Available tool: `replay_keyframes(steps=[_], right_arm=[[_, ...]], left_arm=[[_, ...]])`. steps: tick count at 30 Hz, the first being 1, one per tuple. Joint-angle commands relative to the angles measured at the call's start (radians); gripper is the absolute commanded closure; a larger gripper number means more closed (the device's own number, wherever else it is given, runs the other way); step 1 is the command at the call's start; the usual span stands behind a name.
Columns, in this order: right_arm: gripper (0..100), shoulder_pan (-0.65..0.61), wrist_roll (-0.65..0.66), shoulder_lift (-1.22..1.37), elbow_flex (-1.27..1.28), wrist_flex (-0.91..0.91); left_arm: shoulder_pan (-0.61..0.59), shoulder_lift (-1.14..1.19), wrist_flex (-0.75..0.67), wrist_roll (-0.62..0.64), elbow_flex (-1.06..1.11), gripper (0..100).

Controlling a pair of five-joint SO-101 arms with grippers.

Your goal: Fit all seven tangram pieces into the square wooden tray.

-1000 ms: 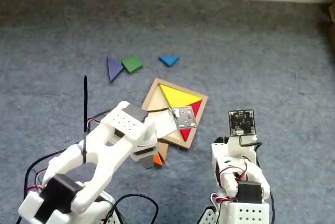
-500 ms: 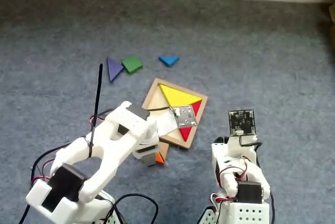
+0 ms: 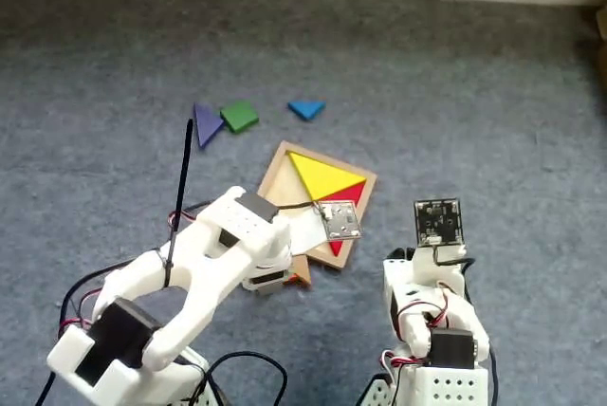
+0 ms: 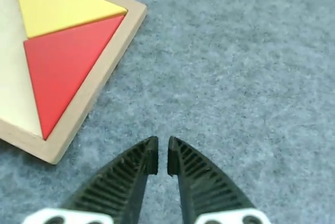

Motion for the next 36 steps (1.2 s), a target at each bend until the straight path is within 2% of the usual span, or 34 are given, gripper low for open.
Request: replay_keyframes(steps=[1,5,8,15,19,25,32,36], right_arm=[[95.4,0.012,-0.002,-0.004,0.142,-0.019],[95.4,0.012,-0.002,-0.004,0.142,-0.019],[95.4,0.012,-0.002,-0.004,0.142,-0.019],[95.4,0.054,-0.002,-0.008,0.142,-0.019],[95.4,0.054,-0.002,-0.008,0.142,-0.019],[95.4,0.054,-0.002,-0.008,0.142,-0.019],[95.4,0.054,-0.002,-0.008,0.142,-0.019],[95.4,0.054,-0.002,-0.008,0.142,-0.019]], left_arm=[[-0.005,-0.015,0.071,-0.002,-0.053,89],[-0.004,-0.015,0.204,0.009,-0.156,92],[-0.010,-0.015,0.276,0.107,-0.251,92],[-0.012,-0.007,0.284,0.322,-0.377,92],[-0.012,-0.004,0.189,0.473,-0.389,92],[-0.013,-0.001,0.051,0.618,-0.389,92],[-0.093,0.001,-0.170,0.689,-0.311,92],[-0.145,0.002,-0.241,0.723,-0.283,92]])
